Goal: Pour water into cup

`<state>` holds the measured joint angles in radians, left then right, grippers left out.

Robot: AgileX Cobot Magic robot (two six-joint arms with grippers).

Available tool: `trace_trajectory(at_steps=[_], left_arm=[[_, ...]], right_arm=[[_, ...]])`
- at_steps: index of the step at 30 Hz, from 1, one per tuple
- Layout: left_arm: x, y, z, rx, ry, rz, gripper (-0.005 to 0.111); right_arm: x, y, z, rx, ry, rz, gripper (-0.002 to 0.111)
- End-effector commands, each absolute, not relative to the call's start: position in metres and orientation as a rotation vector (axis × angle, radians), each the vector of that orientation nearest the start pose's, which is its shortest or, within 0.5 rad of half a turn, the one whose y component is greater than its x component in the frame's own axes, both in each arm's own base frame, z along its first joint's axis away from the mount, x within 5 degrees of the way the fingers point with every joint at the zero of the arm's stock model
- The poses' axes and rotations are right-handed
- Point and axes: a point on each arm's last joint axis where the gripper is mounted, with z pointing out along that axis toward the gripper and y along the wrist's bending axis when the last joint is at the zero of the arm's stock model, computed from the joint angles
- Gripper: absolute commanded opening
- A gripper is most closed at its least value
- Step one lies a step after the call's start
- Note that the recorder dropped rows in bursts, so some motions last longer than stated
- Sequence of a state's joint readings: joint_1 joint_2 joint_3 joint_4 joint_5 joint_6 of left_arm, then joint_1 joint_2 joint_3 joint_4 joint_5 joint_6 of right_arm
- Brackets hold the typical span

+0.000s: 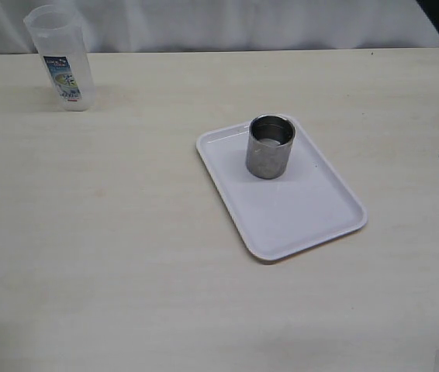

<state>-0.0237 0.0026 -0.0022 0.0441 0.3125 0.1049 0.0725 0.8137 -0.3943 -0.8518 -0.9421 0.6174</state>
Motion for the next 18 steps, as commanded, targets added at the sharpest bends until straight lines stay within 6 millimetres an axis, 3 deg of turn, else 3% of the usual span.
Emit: trace_trajectory(at_steps=[1,18], left_arm=[[0.0542,0.0001,0.1853,0.139,1.788,0.103,0.000],[0.0542,0.0001,0.1853,0.139,1.788,0.103,0.000]], right_arm=[[0.1399,0.0646,0.3212,-0.596,1.119,0.465,0.004],[0.1399,0.0646,0.3212,-0.596,1.119,0.465,0.004]])
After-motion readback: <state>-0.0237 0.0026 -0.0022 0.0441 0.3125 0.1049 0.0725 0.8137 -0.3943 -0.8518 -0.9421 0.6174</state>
